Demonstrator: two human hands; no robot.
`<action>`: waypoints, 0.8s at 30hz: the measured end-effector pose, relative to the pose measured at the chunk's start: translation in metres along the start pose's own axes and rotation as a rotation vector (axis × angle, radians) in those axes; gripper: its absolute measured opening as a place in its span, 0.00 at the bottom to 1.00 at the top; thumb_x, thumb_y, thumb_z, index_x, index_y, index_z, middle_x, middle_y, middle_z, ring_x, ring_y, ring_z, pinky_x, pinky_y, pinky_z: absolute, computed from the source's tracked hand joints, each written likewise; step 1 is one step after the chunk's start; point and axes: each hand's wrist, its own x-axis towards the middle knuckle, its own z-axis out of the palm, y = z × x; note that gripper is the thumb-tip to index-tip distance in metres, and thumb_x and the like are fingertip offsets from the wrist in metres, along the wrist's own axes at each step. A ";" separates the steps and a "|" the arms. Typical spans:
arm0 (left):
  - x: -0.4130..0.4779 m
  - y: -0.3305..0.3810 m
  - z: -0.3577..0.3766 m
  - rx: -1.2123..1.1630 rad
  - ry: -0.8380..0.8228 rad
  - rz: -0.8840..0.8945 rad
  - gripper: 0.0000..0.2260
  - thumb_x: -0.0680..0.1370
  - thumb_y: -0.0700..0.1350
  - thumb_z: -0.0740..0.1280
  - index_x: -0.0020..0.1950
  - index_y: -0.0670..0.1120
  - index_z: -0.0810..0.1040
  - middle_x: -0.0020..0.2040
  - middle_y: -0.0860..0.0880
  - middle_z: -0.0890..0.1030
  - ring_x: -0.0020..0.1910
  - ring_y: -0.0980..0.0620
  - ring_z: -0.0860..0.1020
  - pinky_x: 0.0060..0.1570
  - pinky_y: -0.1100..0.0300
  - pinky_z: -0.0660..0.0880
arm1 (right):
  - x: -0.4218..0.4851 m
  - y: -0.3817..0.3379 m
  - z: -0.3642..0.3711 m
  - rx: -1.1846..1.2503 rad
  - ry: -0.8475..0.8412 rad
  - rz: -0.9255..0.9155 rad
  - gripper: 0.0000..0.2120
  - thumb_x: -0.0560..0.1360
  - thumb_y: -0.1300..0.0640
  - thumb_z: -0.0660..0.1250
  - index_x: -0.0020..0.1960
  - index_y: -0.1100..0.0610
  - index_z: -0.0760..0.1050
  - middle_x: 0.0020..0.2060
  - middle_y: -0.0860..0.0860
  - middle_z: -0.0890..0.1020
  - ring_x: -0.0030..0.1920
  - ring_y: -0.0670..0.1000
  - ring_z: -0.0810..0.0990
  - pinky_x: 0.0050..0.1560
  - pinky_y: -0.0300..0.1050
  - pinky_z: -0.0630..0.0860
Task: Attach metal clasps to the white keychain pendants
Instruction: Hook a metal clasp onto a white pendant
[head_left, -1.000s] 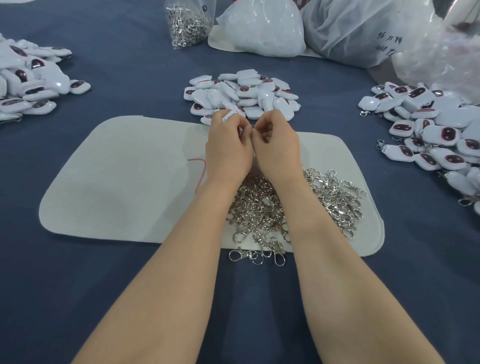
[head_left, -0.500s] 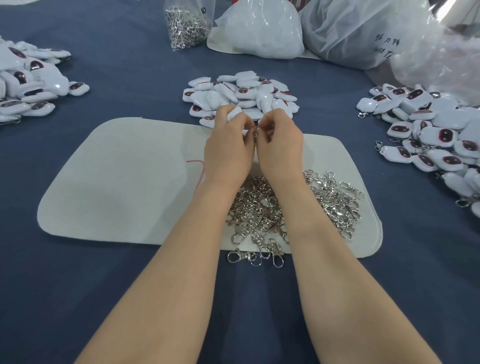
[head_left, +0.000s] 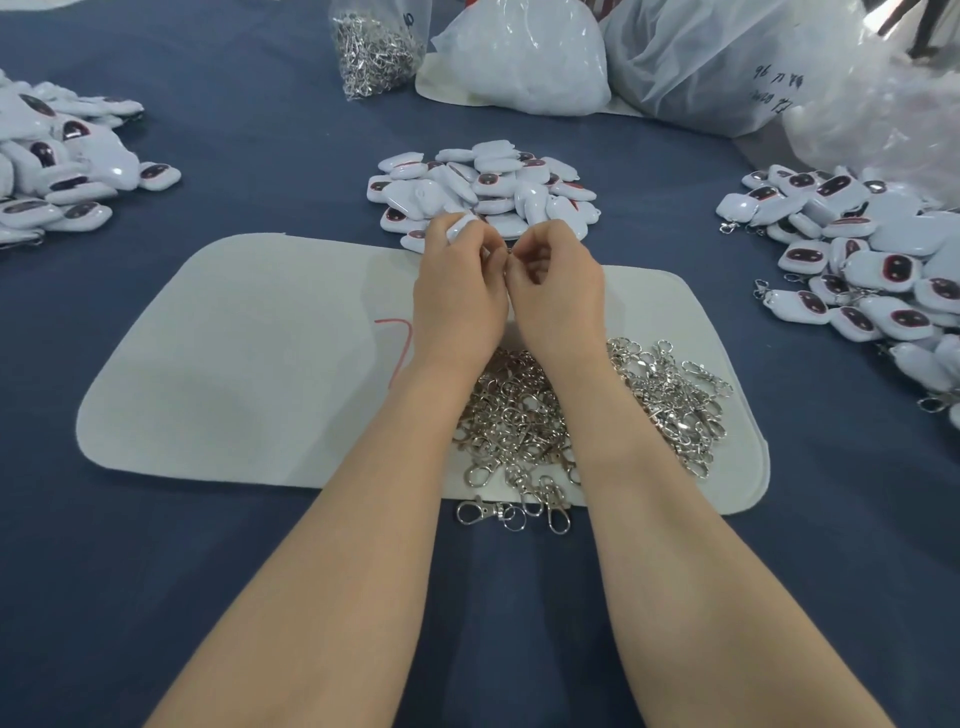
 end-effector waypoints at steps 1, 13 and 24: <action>0.000 0.000 0.000 -0.003 -0.001 -0.002 0.05 0.78 0.37 0.62 0.49 0.39 0.77 0.60 0.43 0.73 0.48 0.49 0.74 0.50 0.54 0.71 | 0.000 0.000 0.000 -0.007 0.005 -0.010 0.07 0.73 0.66 0.63 0.43 0.56 0.70 0.37 0.48 0.76 0.37 0.47 0.71 0.41 0.36 0.69; 0.003 -0.004 0.002 -0.021 0.005 -0.013 0.04 0.78 0.39 0.63 0.48 0.40 0.77 0.59 0.43 0.74 0.41 0.58 0.66 0.46 0.58 0.70 | 0.000 -0.002 -0.001 0.024 0.027 -0.027 0.05 0.74 0.67 0.63 0.45 0.59 0.72 0.38 0.49 0.76 0.38 0.48 0.72 0.45 0.40 0.71; 0.001 -0.002 0.003 -0.077 0.055 0.001 0.04 0.78 0.37 0.63 0.47 0.39 0.77 0.59 0.43 0.74 0.44 0.59 0.67 0.47 0.57 0.70 | 0.005 -0.002 0.000 0.245 -0.033 0.234 0.07 0.73 0.64 0.66 0.39 0.55 0.72 0.35 0.52 0.80 0.43 0.54 0.82 0.50 0.49 0.78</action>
